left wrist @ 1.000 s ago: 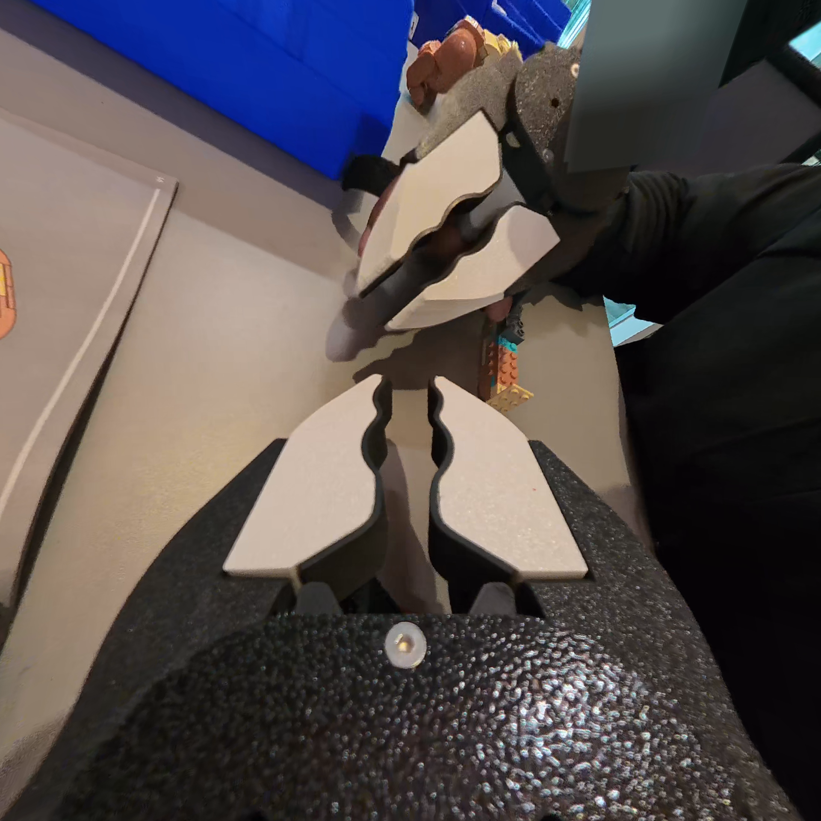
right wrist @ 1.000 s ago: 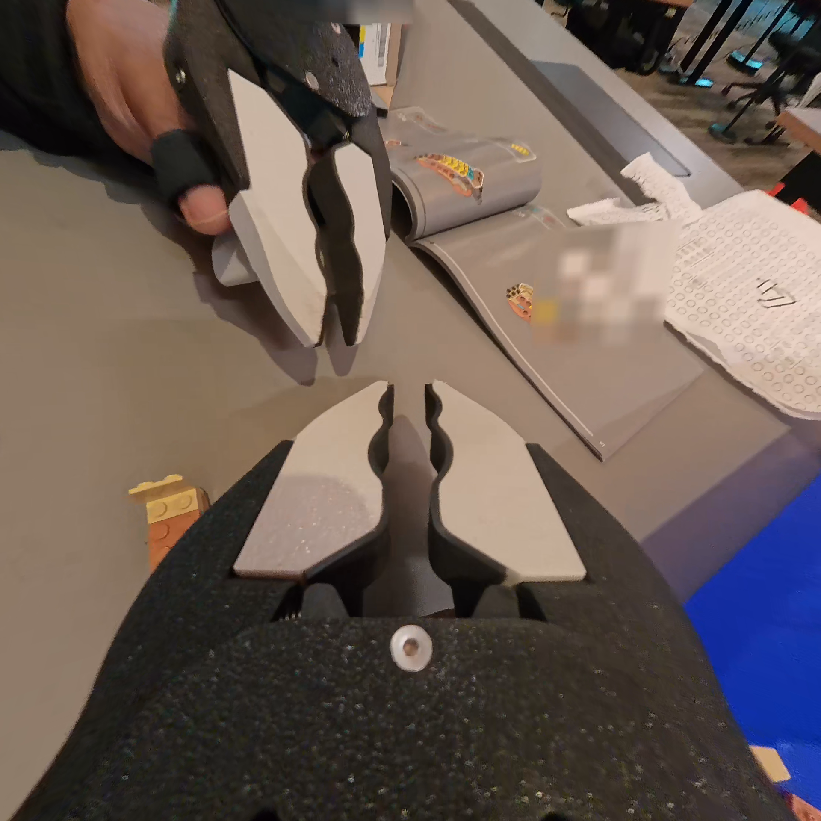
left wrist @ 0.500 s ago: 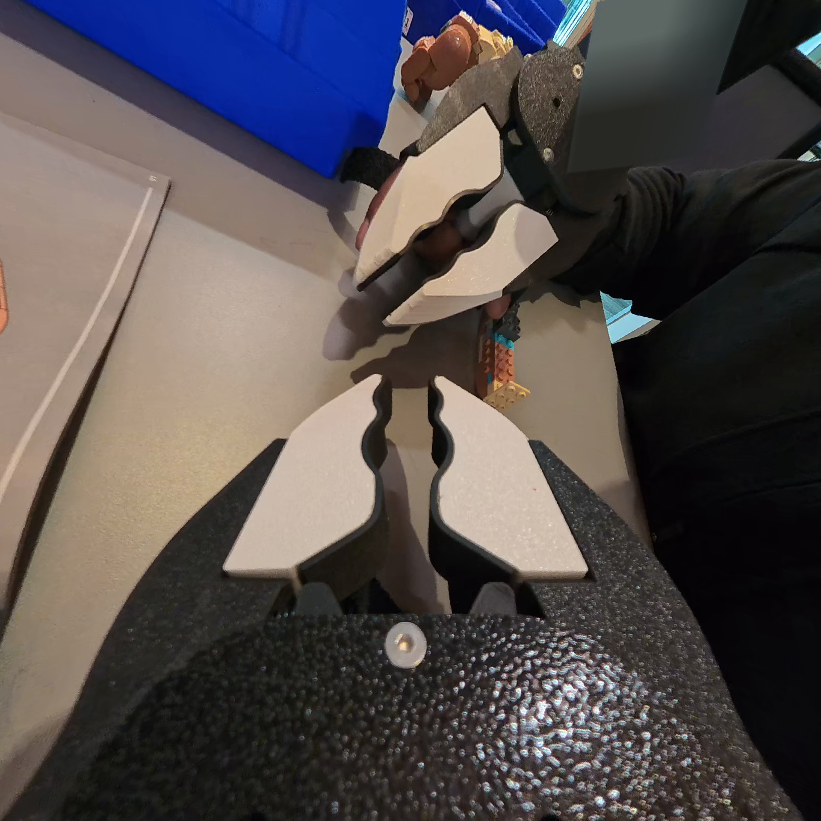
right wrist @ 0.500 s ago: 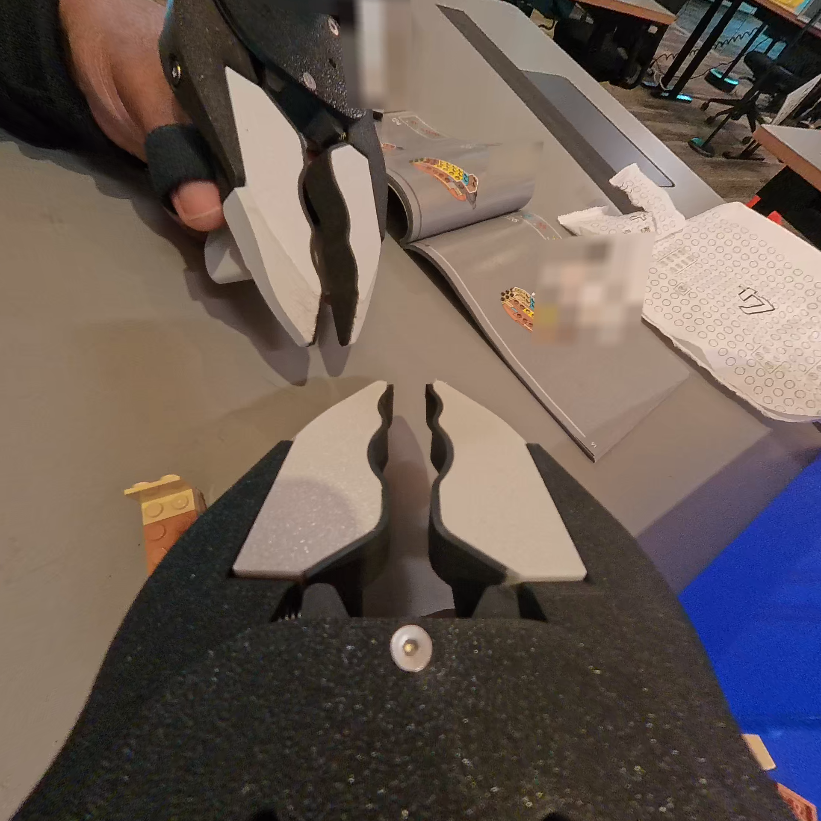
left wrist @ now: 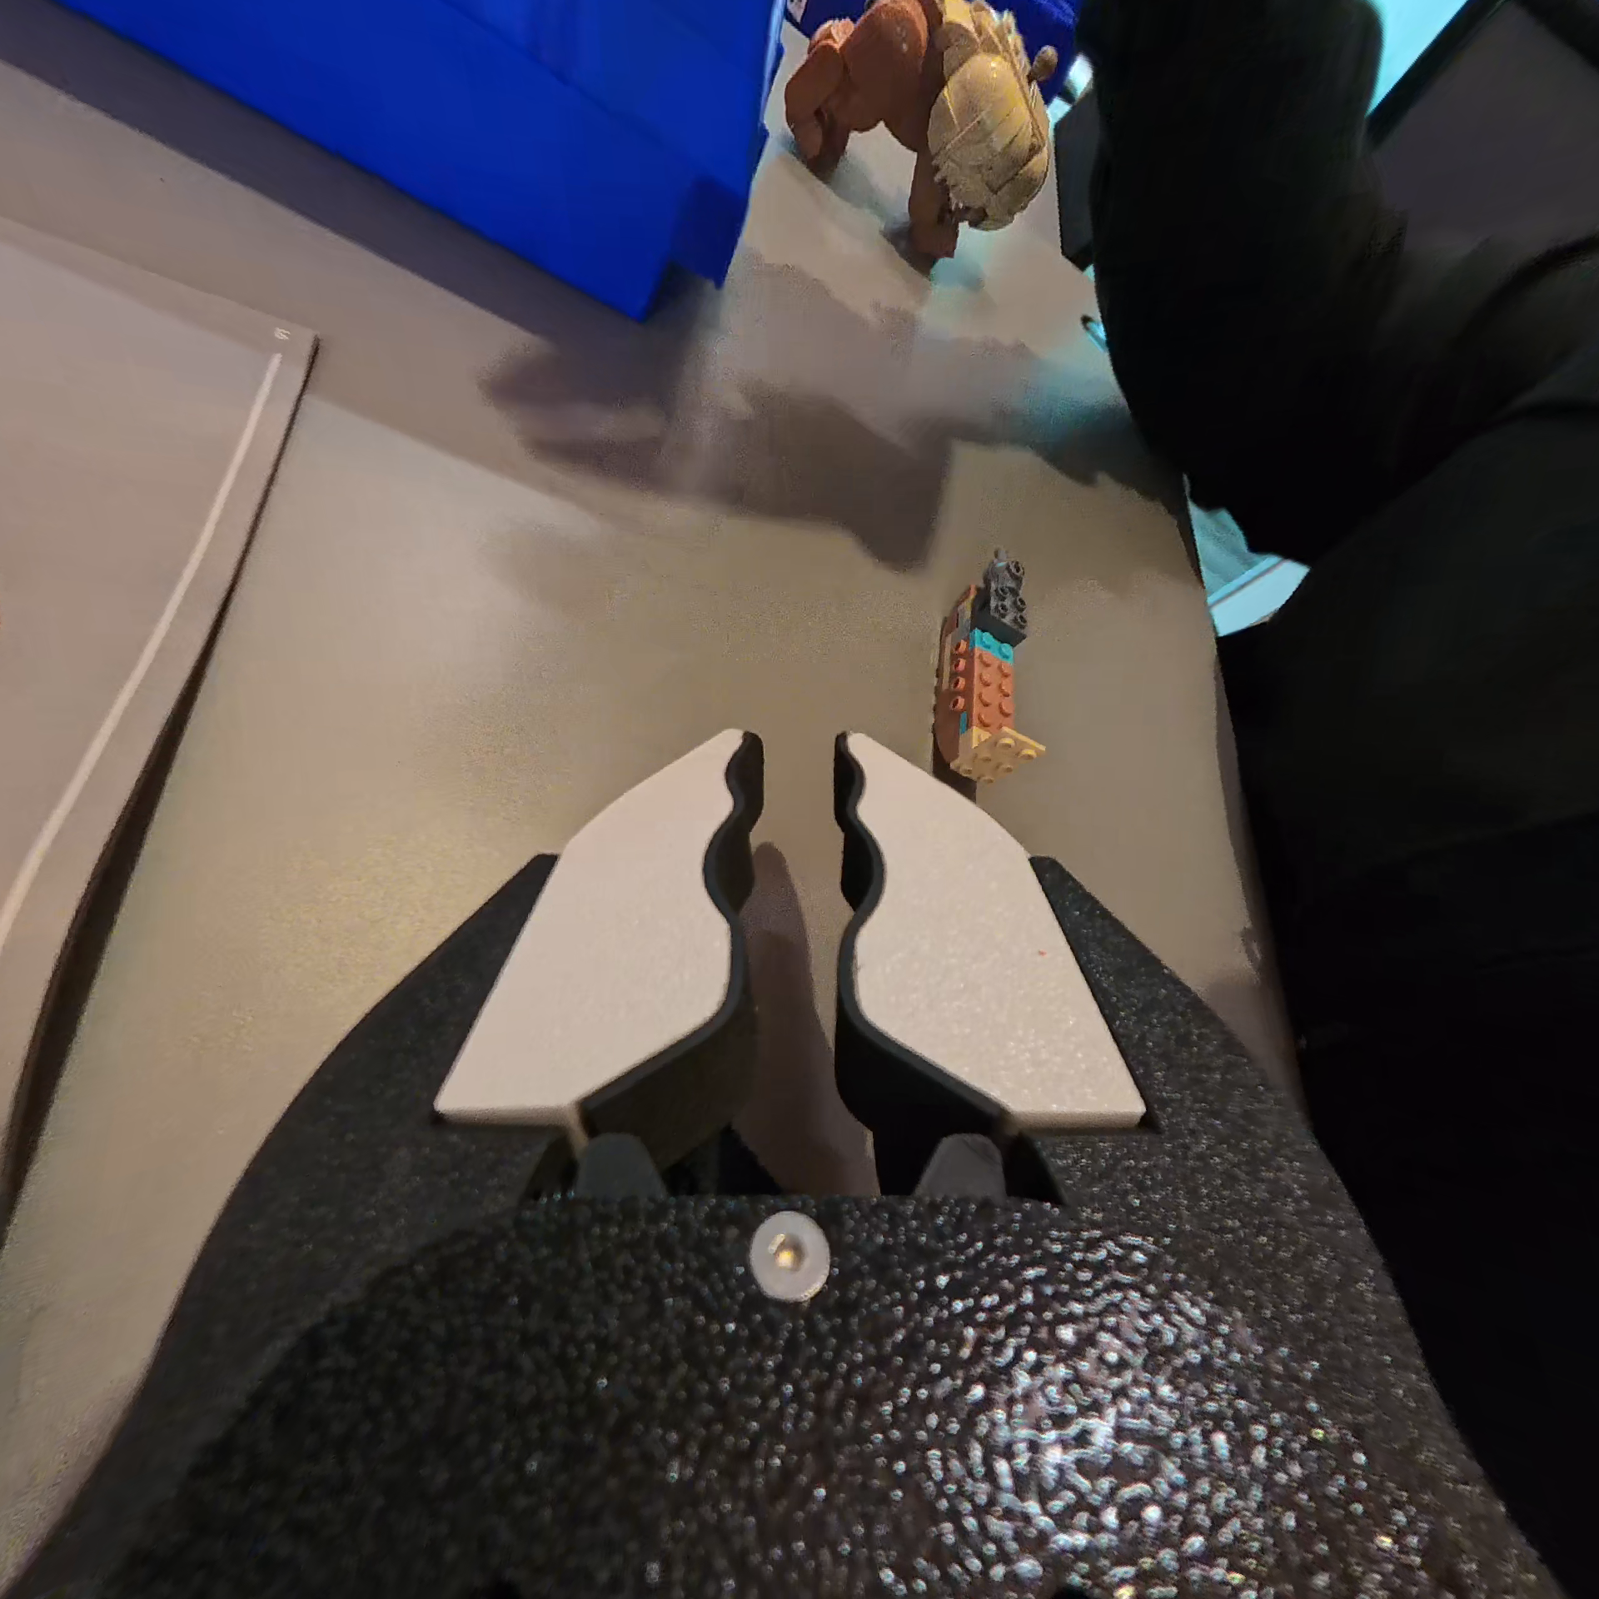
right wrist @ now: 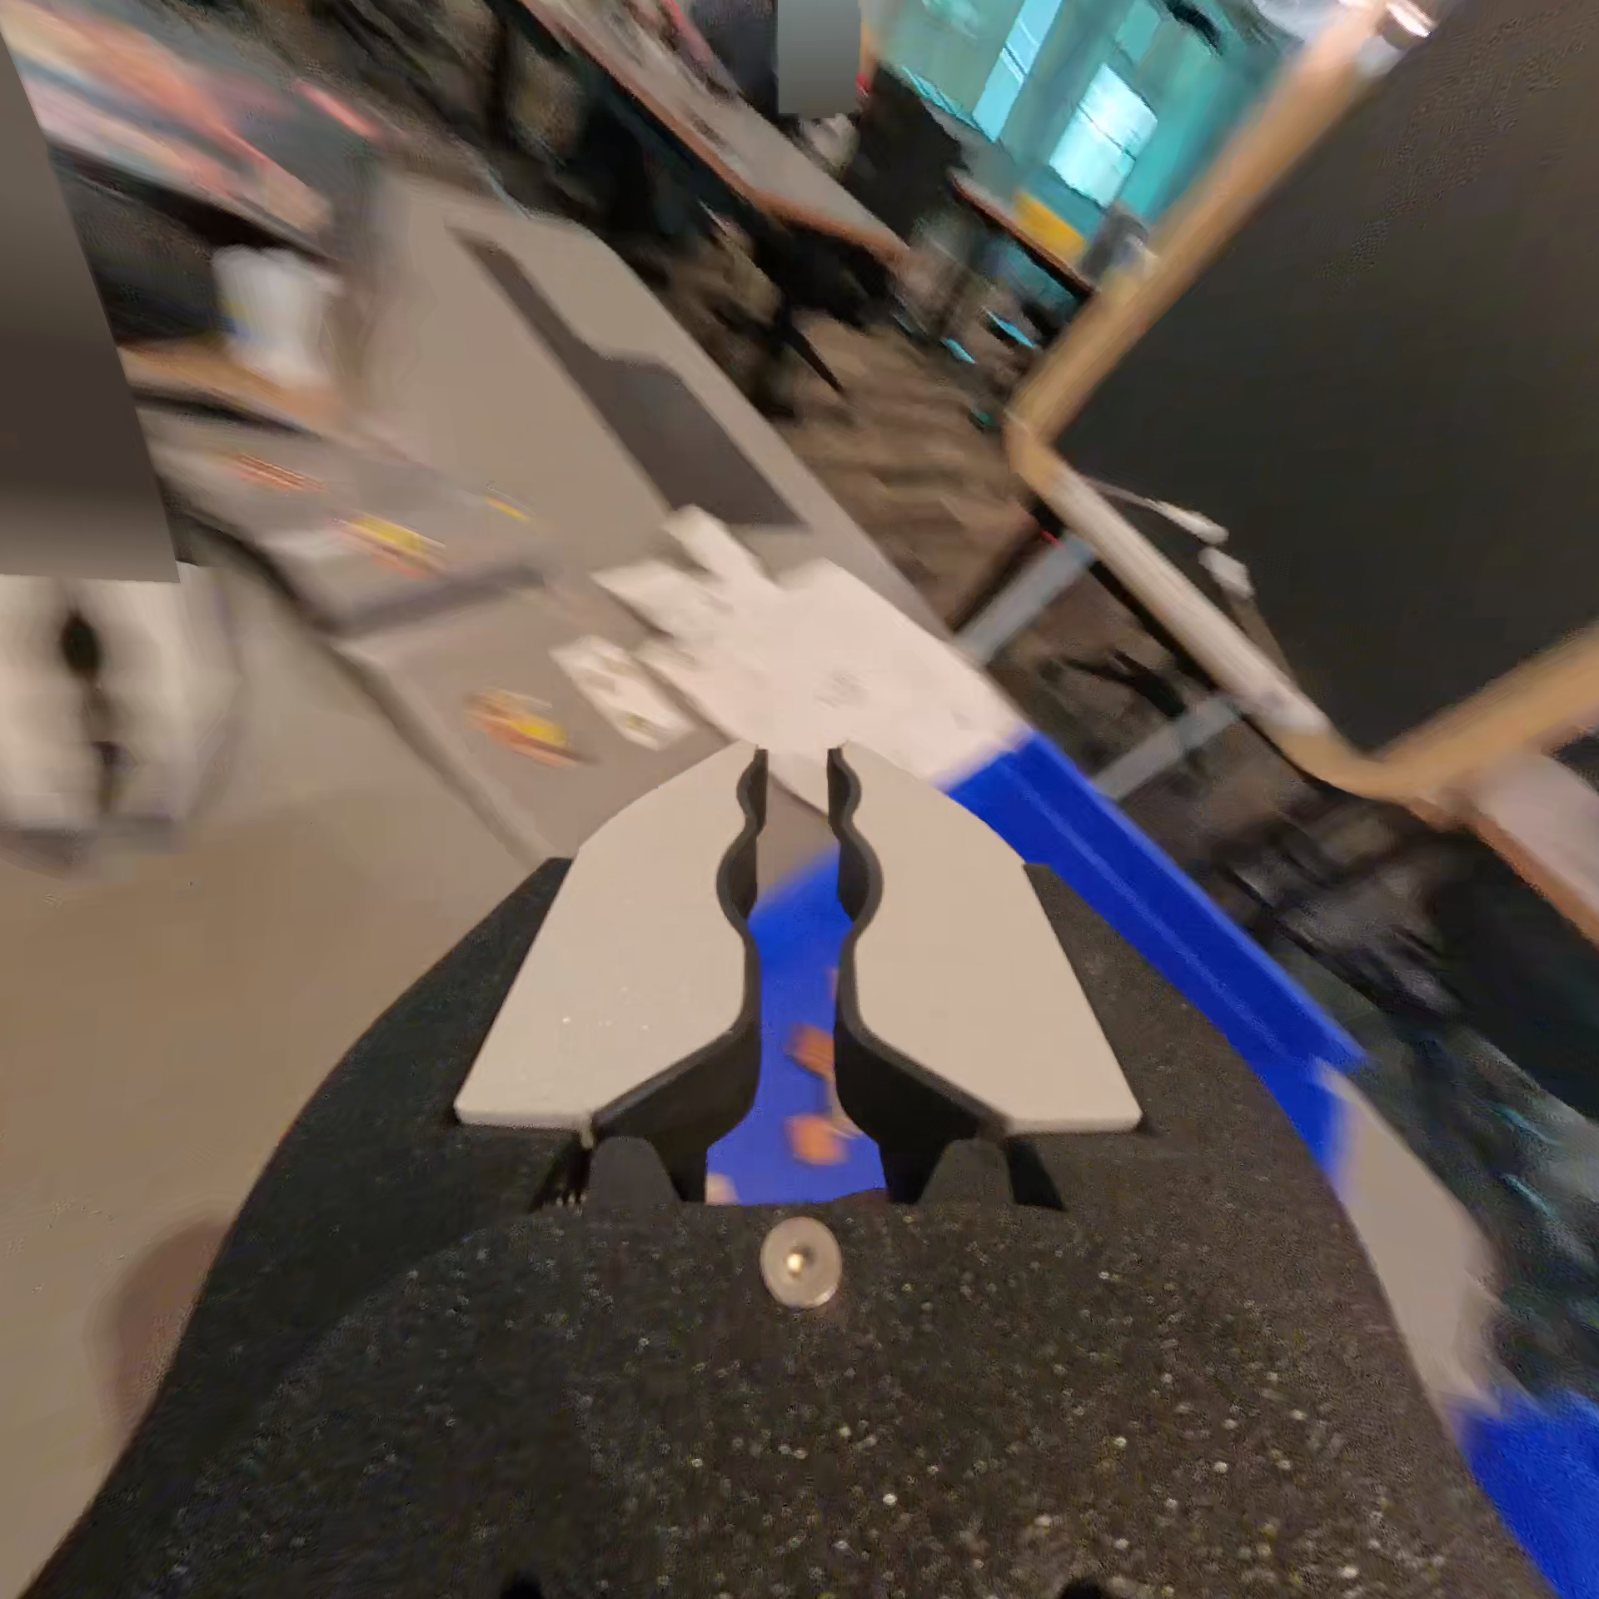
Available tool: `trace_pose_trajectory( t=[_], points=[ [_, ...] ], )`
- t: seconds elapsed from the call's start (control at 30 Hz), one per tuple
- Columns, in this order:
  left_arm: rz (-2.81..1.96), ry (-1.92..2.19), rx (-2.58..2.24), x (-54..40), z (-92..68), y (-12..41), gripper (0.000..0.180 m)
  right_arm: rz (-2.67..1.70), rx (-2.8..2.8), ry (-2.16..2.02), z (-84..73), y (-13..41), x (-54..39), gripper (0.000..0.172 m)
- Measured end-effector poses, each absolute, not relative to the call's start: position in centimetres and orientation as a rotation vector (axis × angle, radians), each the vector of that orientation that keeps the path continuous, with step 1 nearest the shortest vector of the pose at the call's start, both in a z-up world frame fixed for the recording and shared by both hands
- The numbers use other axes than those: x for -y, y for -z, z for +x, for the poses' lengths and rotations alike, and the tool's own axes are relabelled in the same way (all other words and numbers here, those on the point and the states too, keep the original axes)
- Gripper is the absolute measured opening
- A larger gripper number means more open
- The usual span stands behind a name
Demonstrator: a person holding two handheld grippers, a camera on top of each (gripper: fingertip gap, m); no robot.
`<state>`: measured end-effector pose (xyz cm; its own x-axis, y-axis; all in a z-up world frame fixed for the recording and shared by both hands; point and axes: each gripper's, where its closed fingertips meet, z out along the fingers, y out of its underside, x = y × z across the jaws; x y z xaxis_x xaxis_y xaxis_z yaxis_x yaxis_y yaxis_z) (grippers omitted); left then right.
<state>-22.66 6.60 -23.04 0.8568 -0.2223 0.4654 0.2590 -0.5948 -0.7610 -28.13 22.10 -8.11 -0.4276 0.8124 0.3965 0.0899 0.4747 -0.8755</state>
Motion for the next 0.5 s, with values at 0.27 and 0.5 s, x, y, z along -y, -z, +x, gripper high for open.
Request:
trace_pose_trajectory(
  t=[0.27, 0.5],
  points=[
    [-2.147, 0.597, -0.028, -6.6, -22.2, 23.5, 0.015, -1.485, 2.114, -0.395, -39.6, 18.8, -39.5, 0.025],
    [-2.131, 0.628, -0.029, -6.4, -22.1, 23.3, 0.015, -1.304, 2.408, -0.382, -39.9, 22.0, -36.3, 0.016]
  ],
)
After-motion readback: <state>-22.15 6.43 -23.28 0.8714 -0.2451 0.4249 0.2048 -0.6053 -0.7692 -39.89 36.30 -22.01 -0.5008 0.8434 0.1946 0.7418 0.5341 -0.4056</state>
